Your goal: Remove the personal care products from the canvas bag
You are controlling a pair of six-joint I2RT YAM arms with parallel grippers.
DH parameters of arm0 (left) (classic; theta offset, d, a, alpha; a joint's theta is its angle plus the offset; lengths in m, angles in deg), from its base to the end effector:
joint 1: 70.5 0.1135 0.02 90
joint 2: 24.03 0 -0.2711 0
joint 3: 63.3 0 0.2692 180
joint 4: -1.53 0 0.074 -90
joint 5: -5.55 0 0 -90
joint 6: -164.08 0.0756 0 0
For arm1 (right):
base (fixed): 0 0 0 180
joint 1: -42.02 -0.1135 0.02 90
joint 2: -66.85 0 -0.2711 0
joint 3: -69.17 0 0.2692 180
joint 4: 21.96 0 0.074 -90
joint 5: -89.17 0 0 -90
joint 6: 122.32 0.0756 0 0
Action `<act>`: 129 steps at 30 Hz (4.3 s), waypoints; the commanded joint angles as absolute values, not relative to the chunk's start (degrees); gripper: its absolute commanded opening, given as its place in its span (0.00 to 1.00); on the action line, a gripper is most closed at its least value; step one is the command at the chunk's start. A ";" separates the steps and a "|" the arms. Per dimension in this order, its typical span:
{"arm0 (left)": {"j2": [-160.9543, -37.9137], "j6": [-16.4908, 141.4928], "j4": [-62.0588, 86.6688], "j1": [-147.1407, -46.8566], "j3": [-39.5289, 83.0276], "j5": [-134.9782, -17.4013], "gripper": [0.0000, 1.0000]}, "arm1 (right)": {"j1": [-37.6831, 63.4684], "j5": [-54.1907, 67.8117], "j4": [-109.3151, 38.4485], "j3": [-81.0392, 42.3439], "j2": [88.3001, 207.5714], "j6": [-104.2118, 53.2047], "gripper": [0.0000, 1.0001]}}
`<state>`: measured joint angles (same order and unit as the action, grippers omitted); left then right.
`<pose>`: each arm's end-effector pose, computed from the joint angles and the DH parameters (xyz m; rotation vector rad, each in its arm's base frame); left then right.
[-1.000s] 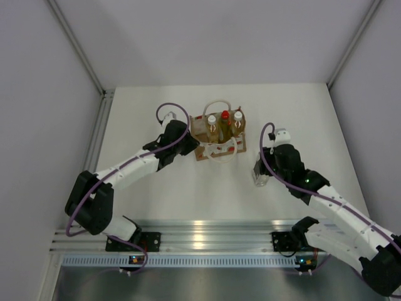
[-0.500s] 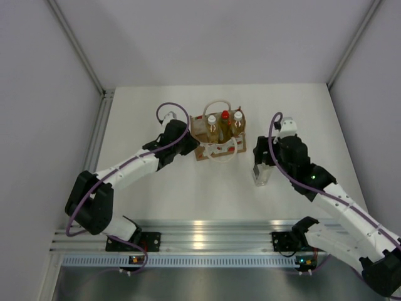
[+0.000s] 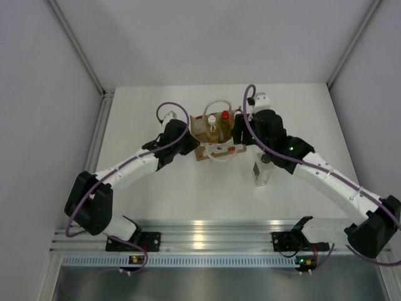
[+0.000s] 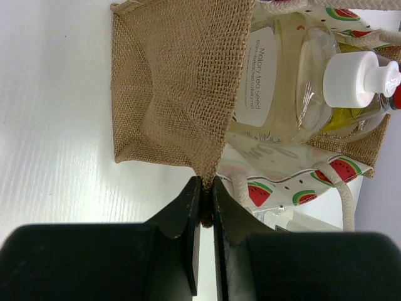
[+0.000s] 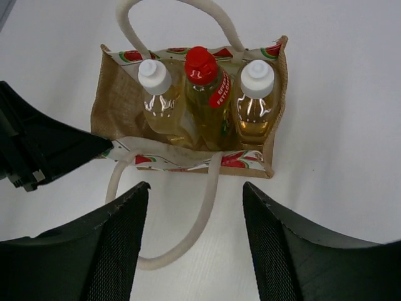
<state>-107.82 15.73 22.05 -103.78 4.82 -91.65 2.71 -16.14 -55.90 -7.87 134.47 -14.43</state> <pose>0.3146 -0.1952 0.2223 -0.5708 2.2292 -0.7360 0.2572 0.1848 0.3473 -0.2013 1.9923 0.3786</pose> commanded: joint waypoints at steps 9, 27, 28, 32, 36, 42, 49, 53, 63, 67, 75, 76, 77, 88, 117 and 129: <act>-106.65 15.28 21.70 -103.81 7.06 -89.02 0.00 | -3.95 -22.89 -54.61 -24.48 153.67 -10.96 0.59; -106.73 15.28 21.70 -103.55 7.41 -89.90 0.00 | -4.04 -26.32 -54.53 -36.08 171.70 -14.74 0.58; -106.65 15.37 21.70 -103.46 7.41 -89.81 0.00 | -4.04 -26.41 -54.61 -36.35 172.14 -14.74 0.58; -106.82 15.81 21.70 -103.37 7.67 -89.02 0.00 | -4.04 -27.98 -54.61 -37.67 175.04 -14.74 0.59; -106.91 16.34 21.70 -103.46 7.94 -88.58 0.00 | -3.95 -29.04 -54.61 -38.63 177.50 -14.83 0.59; -107.08 16.69 21.70 -103.28 8.12 -88.06 0.00 | -3.33 -28.87 -54.53 -39.25 180.67 -13.51 0.57; -107.08 16.86 21.70 -103.02 8.12 -87.53 0.00 | -3.24 -28.96 -54.17 -39.51 181.82 -11.84 0.35; -106.91 16.95 21.79 -102.93 8.03 -87.62 0.00 | -3.33 -29.04 -52.60 -38.20 179.71 -10.87 0.11; -107.87 16.69 21.70 -102.67 7.76 -87.18 0.00 | -4.03 -28.08 -47.58 -34.24 170.75 -11.66 0.00; -107.96 16.34 21.70 -102.58 7.85 -87.00 0.00 | -4.74 -28.16 -47.41 -33.98 167.41 -13.24 0.00; -107.52 15.63 21.70 -102.58 7.50 -87.87 0.00 | -5.53 -28.08 -47.67 -33.01 162.13 -15.18 0.00; -107.52 15.46 21.70 -102.67 7.41 -87.97 0.00 | -5.70 -27.82 -48.02 -33.01 160.91 -15.35 0.00; -107.52 15.54 21.70 -102.58 7.33 -88.14 0.00 | -5.71 -27.55 -48.28 -32.92 160.29 -15.53 0.00; -108.31 15.28 21.70 -102.58 7.32 -88.67 0.00 | -5.71 -25.00 -57.93 -37.58 149.66 -17.82 0.00; -108.05 15.28 21.88 -102.49 8.64 -88.49 0.00 | 31.56 -13.05 -50.32 0.90 117.22 -22.56 0.00; -108.14 16.34 21.88 -102.49 9.70 -87.61 0.00 | 31.56 -2.77 -31.07 27.80 106.76 -23.09 0.00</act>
